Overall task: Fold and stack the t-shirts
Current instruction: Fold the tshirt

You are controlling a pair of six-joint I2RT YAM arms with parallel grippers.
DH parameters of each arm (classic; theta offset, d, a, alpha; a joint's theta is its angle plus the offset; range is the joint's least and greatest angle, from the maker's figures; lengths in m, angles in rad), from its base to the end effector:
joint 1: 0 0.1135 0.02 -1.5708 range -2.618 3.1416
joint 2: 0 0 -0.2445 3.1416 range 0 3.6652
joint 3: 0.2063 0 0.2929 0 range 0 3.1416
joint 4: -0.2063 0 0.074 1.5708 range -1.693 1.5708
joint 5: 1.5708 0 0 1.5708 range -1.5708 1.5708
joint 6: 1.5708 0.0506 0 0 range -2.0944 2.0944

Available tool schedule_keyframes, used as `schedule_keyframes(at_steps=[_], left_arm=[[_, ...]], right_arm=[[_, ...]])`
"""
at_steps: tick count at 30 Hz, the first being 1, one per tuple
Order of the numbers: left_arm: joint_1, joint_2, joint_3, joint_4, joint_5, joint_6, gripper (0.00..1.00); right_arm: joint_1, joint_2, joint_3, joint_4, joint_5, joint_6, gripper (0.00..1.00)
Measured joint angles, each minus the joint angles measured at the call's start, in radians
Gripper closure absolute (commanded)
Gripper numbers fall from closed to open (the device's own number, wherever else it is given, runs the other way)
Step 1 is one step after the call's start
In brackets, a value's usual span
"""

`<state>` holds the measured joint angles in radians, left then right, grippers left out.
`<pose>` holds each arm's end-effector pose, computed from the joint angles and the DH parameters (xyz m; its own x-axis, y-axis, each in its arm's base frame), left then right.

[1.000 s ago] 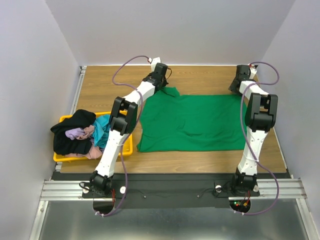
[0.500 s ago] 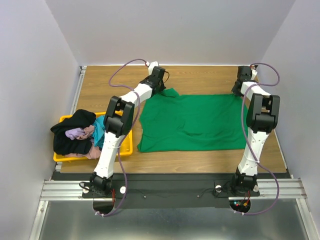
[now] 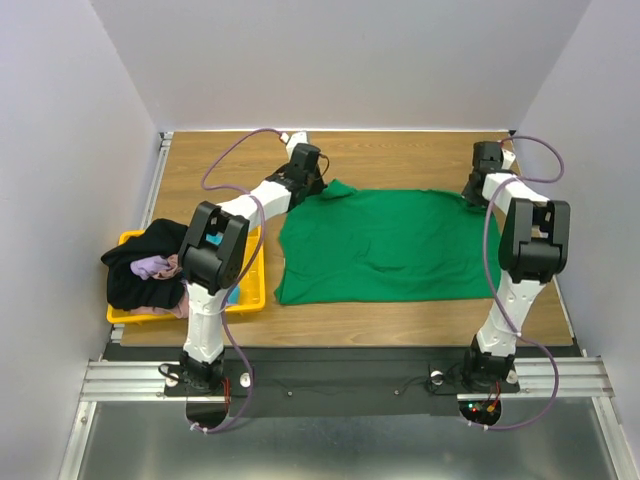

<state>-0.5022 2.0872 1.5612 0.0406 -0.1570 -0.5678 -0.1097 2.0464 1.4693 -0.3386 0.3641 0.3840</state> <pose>0.4670 -0.2474 0.1762 -0.5353 -0.3120 -0.7849 0.0787 0.9068 -0.4142 0.4740 -0.0703 0.1286 -0.6117 0.4196 -0.6707 0.5901 0.8066 -0.0336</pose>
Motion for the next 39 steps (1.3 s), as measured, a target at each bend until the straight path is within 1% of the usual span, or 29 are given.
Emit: schedule_keyframes(at_steps=[4,6,12,18,29,39], left_arm=[[-0.005,-0.061,-0.103,0.029,0.011,-0.018,1.00],[-0.014,-0.106,-0.179,0.042,0.014,-0.029,1.00],[-0.061,-0.240,-0.364,0.068,0.022,-0.069,1.00],[-0.082,-0.372,-0.515,0.090,0.030,-0.104,1.00],[-0.140,-0.492,-0.653,0.093,0.049,-0.160,1.00],[-0.171,-0.678,-0.725,0.062,0.036,-0.216,1.00]], right_arm=[[0.000,-0.076,-0.075,-0.003,0.024,0.016,1.00],[0.000,-0.117,-0.108,-0.003,0.029,0.016,1.00],[0.000,-0.237,-0.198,-0.002,0.043,0.016,1.00],[0.000,-0.269,-0.243,-0.002,0.060,0.016,0.99],[0.000,-0.319,-0.289,-0.010,0.093,0.011,1.00],[0.000,-0.344,-0.289,-0.013,0.111,-0.009,1.00]])
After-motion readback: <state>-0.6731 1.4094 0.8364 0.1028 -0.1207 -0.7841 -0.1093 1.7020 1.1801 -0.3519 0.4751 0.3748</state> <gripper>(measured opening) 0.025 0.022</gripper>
